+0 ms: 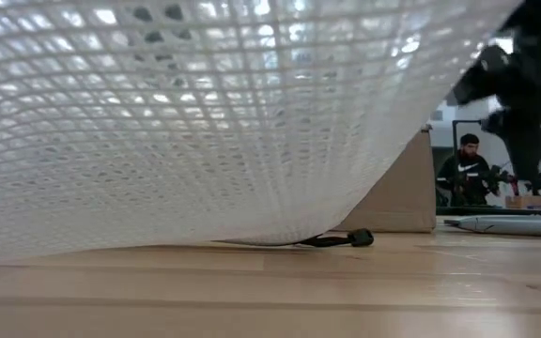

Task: Unpack boxes
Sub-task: Open the box using the cutter

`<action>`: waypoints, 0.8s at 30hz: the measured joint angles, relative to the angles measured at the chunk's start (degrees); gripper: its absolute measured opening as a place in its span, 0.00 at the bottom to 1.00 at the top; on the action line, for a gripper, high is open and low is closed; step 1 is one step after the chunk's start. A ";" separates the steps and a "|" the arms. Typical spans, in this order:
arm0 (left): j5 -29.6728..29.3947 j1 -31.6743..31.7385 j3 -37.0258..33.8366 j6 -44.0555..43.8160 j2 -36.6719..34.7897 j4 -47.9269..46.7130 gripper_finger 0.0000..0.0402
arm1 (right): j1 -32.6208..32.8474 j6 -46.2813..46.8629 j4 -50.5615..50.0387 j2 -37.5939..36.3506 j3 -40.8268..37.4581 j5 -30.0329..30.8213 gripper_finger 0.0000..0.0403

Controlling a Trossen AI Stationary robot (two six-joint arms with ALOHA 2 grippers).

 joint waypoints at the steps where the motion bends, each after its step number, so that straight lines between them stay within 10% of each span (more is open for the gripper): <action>1: -0.02 -0.11 0.00 0.03 0.00 -0.14 0.27 | 0.12 0.54 0.96 0.13 -1.29 0.29 0.67; 24: -0.11 -0.20 0.00 -0.38 0.04 -0.48 0.27 | 0.12 -0.78 12.53 10.96 -6.27 -3.47 0.60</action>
